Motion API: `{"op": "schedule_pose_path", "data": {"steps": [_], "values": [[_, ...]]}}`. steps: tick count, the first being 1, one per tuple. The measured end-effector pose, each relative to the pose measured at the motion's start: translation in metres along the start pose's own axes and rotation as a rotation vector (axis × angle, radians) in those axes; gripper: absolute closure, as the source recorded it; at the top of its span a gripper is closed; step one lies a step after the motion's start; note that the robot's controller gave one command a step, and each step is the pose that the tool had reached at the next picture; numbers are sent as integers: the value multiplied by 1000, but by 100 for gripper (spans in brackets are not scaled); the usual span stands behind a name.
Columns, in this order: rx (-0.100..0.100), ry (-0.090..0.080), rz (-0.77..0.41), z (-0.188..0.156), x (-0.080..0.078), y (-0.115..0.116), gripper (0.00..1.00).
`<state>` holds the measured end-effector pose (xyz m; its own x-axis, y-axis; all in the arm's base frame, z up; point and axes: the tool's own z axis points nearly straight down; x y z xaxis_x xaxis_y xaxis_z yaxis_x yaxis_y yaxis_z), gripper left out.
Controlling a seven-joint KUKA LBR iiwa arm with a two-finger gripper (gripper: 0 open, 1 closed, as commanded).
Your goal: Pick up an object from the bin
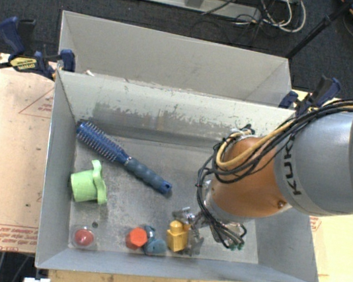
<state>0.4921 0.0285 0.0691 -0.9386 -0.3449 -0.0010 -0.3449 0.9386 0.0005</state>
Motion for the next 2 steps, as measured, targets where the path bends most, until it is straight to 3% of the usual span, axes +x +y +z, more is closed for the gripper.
{"op": "schedule_pose_path", "data": {"steps": [1,2], "values": [[2,-7,2,-78,-3,0,100],[1,-4,4,-102,-4,0,100]]}}
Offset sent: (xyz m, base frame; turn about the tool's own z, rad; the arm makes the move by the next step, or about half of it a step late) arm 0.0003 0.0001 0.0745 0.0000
